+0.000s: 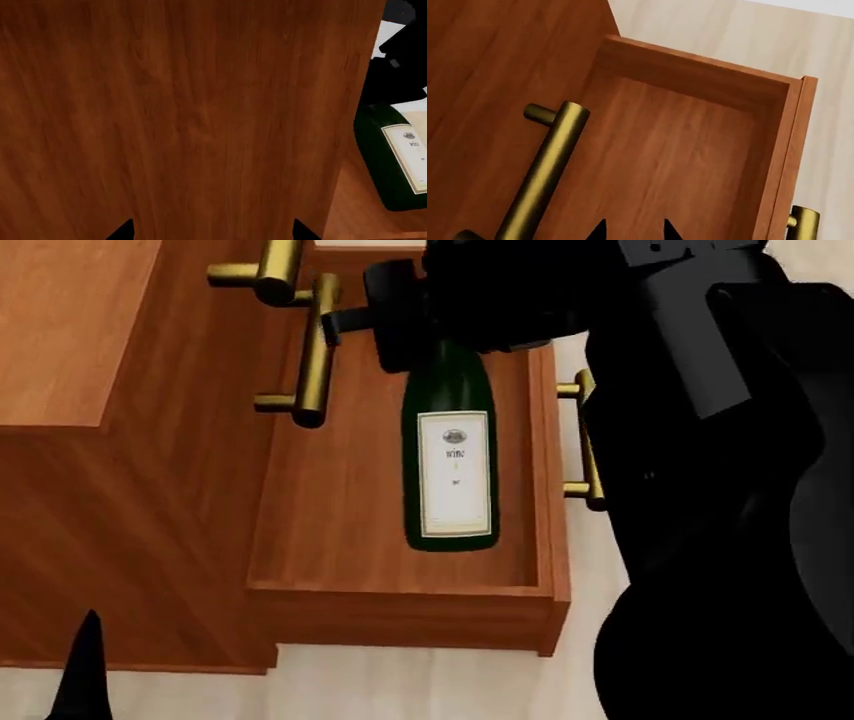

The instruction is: Put the wine bottle in the bottom drawer of the cabinet.

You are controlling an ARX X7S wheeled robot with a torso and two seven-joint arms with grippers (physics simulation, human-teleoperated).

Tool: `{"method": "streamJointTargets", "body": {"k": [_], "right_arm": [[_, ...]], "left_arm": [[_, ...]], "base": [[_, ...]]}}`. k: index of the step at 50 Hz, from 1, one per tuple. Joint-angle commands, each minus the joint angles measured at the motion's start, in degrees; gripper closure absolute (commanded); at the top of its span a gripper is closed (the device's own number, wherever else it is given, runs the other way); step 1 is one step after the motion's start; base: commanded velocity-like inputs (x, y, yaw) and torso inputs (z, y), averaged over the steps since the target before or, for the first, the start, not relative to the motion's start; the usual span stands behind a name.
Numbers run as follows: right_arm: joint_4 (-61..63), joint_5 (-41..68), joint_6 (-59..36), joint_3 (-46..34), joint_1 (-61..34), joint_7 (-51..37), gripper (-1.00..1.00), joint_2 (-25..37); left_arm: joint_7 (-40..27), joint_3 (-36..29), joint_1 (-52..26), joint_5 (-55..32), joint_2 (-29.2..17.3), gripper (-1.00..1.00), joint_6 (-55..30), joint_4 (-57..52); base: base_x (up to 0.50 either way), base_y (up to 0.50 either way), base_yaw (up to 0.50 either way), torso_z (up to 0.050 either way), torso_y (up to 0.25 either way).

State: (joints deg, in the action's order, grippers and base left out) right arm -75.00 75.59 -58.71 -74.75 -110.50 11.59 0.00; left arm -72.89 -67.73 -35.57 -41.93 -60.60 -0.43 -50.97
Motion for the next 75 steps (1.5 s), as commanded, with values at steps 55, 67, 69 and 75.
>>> {"method": "streamJointTargets", "body": {"k": [55, 67, 69, 75], "right_arm": [[0.1, 10.5, 1.8, -13.5, 2.2, -1.1, -1.0, 0.0], [0.0, -7.9, -1.9, 3.9, 1.3, -1.3, -1.0, 0.0], [0.0, -11.3, -2.4, 6.3, 1.0, -0.4, -1.0, 0.0], [0.0, -18.2, -3.6, 12.9, -0.6, 1.1, -1.0, 0.0]], "left_arm": [[0.8, 0.7, 1.5, 0.6, -0.1, -1.0, 1.3, 0.9], [0.5, 0.9, 1.6, 1.2, 0.0, -1.0, 1.1, 0.4], [0.4, 1.0, 1.6, 1.1, -0.1, -1.0, 1.0, 0.3], [0.7, 1.1, 1.9, 1.5, -0.2, -1.0, 1.7, 0.5]], "base": [[0.0, 0.0, 0.0, 0.0, -0.033], [0.0, 0.0, 0.0, 0.0, 0.0], [0.0, 0.0, 0.0, 0.0, 0.0], [0.0, 0.0, 0.0, 0.0, 0.0]]}}
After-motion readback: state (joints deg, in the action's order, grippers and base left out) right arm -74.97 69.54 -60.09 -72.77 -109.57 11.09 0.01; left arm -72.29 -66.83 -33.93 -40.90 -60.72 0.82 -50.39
